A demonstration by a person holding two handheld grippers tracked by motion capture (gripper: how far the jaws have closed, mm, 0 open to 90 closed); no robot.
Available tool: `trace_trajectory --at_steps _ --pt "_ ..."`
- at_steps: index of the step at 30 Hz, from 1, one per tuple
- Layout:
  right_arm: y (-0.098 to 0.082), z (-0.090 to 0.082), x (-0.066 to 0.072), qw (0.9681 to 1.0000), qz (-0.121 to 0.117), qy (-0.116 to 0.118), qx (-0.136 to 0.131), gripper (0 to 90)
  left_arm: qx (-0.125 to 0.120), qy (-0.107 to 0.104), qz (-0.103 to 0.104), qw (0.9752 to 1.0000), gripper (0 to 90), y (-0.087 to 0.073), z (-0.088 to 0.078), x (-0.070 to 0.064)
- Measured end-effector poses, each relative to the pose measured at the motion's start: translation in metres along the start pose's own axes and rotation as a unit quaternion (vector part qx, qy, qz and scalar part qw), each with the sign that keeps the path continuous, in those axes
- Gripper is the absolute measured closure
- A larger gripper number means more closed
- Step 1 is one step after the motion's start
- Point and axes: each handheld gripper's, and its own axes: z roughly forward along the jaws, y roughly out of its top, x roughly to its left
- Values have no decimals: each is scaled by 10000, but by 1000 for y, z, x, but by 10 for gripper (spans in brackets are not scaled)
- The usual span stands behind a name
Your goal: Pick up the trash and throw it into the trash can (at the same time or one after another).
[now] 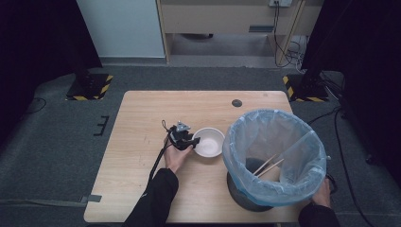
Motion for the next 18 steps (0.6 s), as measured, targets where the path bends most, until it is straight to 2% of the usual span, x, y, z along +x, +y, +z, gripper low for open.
trace_trajectory --at_steps 8,18 --pt "0 0 0 10000 -2 -1 -1 31 75 2 -128 9999 736 -1 0 1" --pt "0 0 0 10000 3 -4 0 30 125 -1 -238 9996 726 -2 1 3"
